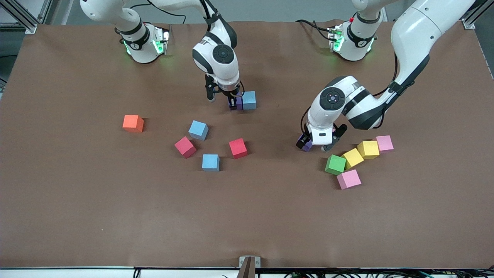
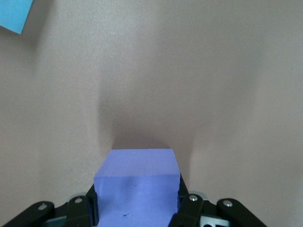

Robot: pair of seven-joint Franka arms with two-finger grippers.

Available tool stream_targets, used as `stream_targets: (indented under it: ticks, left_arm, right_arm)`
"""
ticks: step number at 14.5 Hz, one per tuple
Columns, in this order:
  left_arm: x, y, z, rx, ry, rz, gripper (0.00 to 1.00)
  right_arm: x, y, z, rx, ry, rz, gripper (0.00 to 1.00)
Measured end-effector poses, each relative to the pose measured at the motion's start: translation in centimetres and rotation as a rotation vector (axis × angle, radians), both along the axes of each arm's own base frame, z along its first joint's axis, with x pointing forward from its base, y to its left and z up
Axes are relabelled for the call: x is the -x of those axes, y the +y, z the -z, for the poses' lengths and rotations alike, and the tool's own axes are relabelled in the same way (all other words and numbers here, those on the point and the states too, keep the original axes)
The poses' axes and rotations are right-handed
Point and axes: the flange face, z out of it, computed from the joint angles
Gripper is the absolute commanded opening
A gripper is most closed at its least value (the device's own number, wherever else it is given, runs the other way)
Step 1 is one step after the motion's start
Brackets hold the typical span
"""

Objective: Arrange 11 blocks into digit 3
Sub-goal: 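Grasp the purple cube beside the pink cube with the left gripper, then carry the purple cube to the central row and lower it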

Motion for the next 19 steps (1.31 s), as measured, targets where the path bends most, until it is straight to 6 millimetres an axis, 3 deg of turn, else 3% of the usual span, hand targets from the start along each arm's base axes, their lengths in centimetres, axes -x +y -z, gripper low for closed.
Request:
stream_targets:
  ticks: [9, 10, 11, 12, 13, 14, 16, 19]
  left_arm:
    - [-0.3, 0.6, 1.8, 0.020, -0.015, -0.008, 1.00]
    - [-0.2, 0.6, 2.1, 0.019, -0.012, -0.004, 1.00]
    - [-0.1, 0.6, 2.4, 0.018, -0.008, 0.000, 1.00]
    - [0.0, 0.6, 2.6, 0.016, -0.005, 0.004, 1.00]
    - [0.1, 0.7, 3.0, 0.015, -0.001, 0.005, 0.98]
    - [0.1, 0.8, 3.2, 0.015, 0.002, 0.004, 0.91]
    - [0.0, 1.0, 3.6, 0.015, 0.004, 0.003, 0.64]
    - [0.0, 1.1, 3.7, 0.016, 0.005, 0.002, 0.48]
  right_arm:
    - [-0.2, 0.1, 0.0, -0.004, -0.004, 0.002, 0.03]
    - [-0.2, 0.1, 0.0, -0.004, -0.005, 0.002, 0.08]
    - [-0.2, 0.1, 0.0, -0.004, -0.005, 0.003, 0.25]
    - [-0.2, 0.1, 0.0, -0.004, -0.005, 0.003, 0.56]
    - [-0.2, 0.1, 0.0, -0.004, -0.005, 0.004, 0.93]
    - [-0.2, 0.1, 0.0, -0.004, -0.005, 0.004, 1.00]
    - [-0.3, 0.0, 0.2, -0.004, -0.006, 0.006, 1.00]
    - [-0.5, -0.2, 1.0, 0.005, -0.007, 0.005, 1.00]
